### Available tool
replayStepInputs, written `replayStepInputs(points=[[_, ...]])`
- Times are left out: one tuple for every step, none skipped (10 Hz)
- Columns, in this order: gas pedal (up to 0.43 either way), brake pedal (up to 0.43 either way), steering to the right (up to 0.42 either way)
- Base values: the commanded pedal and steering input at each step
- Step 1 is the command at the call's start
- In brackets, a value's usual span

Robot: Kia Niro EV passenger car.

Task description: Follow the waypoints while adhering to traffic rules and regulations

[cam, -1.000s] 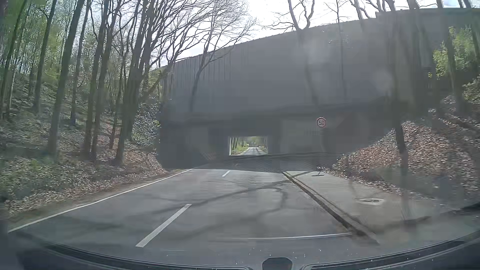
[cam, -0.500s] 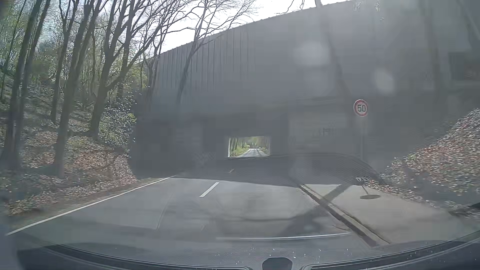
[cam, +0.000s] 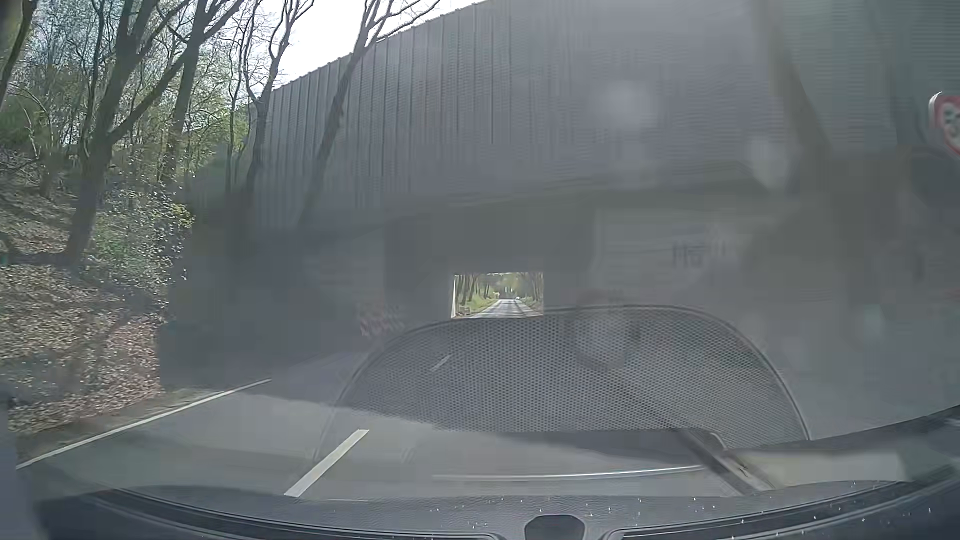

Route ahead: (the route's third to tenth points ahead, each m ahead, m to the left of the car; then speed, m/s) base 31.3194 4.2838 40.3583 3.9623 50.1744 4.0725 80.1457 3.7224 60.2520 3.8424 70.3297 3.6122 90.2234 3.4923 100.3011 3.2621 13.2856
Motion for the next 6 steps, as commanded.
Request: replayStepInputs(points=[[0.15,0.0,-0.001],[0.15,0.0,-0.001],[0.15,0.0,-0.001],[0.15,0.0,-0.001],[0.15,0.0,0.0],[0.15,0.0,0.001]])
